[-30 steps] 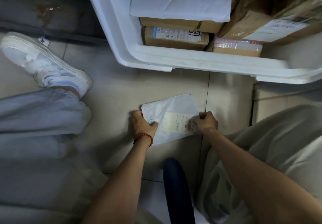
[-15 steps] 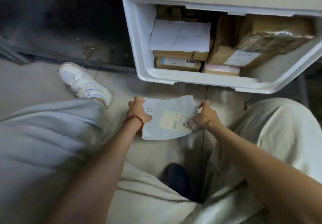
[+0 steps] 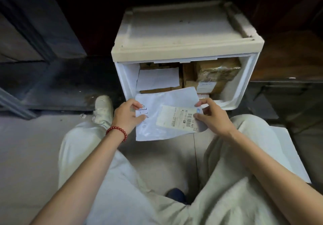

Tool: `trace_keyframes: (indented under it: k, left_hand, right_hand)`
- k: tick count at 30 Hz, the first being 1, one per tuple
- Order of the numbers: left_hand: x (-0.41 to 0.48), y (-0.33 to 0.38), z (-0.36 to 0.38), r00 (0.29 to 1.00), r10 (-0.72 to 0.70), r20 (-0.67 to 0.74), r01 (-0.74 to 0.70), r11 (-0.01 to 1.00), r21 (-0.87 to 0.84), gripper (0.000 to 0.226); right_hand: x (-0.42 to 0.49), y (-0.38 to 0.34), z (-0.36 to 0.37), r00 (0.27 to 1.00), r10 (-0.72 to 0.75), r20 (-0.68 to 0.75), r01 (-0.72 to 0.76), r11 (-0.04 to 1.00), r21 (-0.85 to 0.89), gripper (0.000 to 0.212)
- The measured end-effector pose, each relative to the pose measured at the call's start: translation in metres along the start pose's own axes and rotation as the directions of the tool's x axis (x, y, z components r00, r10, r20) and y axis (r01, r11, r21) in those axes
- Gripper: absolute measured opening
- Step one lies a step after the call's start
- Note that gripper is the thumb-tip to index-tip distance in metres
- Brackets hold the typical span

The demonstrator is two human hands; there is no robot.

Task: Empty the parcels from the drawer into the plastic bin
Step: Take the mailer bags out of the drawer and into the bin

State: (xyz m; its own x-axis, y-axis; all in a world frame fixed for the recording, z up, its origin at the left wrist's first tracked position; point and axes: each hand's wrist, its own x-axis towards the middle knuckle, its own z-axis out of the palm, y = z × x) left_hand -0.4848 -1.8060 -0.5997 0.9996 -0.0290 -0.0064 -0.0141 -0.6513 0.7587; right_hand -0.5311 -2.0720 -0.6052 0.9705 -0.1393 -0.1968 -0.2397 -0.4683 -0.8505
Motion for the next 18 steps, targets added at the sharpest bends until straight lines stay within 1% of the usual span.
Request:
trace_keyframes:
  k: [3,5,7,11,13,14,15,16,17,18]
  left_hand:
    - [0.002,0.015,0.014,1.000,-0.020,-0.016,0.018,0.991,-0.132,0.037]
    - [0.005,0.018,0.024,0.999,-0.005,0.039,0.011,0.990,-0.144,0.051]
    - [0.009,0.020,0.030,0.994,0.022,0.103,-0.012,0.996,-0.092,0.065]
    - [0.015,0.025,0.027,0.986,0.088,0.142,-0.095,0.995,0.042,0.091]
    - [0.015,0.026,0.022,0.975,0.094,0.202,-0.120,0.985,0.122,0.105]
    - [0.014,0.024,0.019,0.968,0.092,0.235,-0.135,0.976,0.172,0.107]
    - [0.013,0.021,0.017,0.960,0.107,0.257,-0.166,0.961,0.222,0.104]
    - [0.014,0.017,0.015,0.956,0.146,0.256,-0.212,0.945,0.251,0.095]
    - [0.014,0.012,0.014,0.954,0.204,0.221,-0.258,0.933,0.252,0.080]
    - [0.014,0.008,0.013,0.955,0.254,0.151,-0.285,0.929,0.237,0.062]
  right_hand:
    - [-0.007,0.006,-0.012,0.996,0.002,-0.092,0.005,0.997,0.076,0.021]
    - [-0.006,0.009,-0.016,0.990,0.001,-0.143,0.014,0.995,0.103,0.021]
    - [-0.002,0.010,-0.017,0.989,-0.006,-0.150,0.024,0.992,0.122,0.026]
    - [0.006,0.009,-0.015,0.989,0.003,-0.146,0.019,0.988,0.151,0.044]
    - [0.010,0.008,-0.015,0.990,0.001,-0.141,0.018,0.991,0.134,0.048]
    - [0.011,0.008,-0.014,0.992,0.001,-0.130,0.017,0.991,0.131,0.051]
    - [0.012,0.007,-0.014,0.994,0.000,-0.112,0.015,0.991,0.133,0.055]
    - [0.014,0.007,-0.013,0.996,0.002,-0.089,0.010,0.991,0.132,0.061]
    - [0.016,0.007,-0.013,0.998,0.004,-0.064,0.004,0.993,0.120,0.066]
    - [0.018,0.008,-0.011,0.999,0.003,-0.039,0.001,0.995,0.103,0.072]
